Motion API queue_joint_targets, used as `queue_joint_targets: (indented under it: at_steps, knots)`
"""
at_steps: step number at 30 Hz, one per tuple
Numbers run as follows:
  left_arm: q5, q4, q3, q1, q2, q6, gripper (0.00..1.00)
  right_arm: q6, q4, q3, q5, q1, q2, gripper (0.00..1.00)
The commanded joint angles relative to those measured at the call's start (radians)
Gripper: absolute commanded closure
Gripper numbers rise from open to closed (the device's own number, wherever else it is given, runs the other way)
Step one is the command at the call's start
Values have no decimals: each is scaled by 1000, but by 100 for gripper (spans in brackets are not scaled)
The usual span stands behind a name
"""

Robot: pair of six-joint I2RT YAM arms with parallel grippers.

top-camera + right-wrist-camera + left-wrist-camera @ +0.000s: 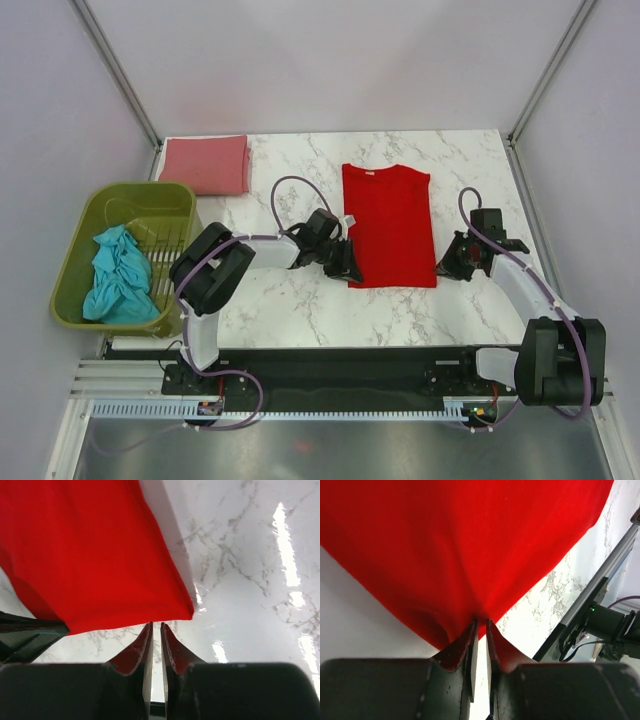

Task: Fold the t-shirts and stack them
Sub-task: Fold the tshirt

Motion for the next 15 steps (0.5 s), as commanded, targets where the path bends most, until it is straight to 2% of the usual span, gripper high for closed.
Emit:
queue_joint_targets:
  at_steps: [1, 6, 11, 15]
  knots:
    - [-77, -6, -30, -12, -31, 15, 81, 32, 38, 35, -75, 13, -12, 82]
    - [-54, -12, -33, -12, -14, 1, 81, 35, 122, -8, -130, 55, 83, 82]
    - [-86, -30, -70, -12, -45, 7, 80, 26, 153, -102, -26, 55, 108, 84]
    - [-92, -58, -84, -11, -43, 13, 79, 17, 159, -114, -14, 55, 121, 85]
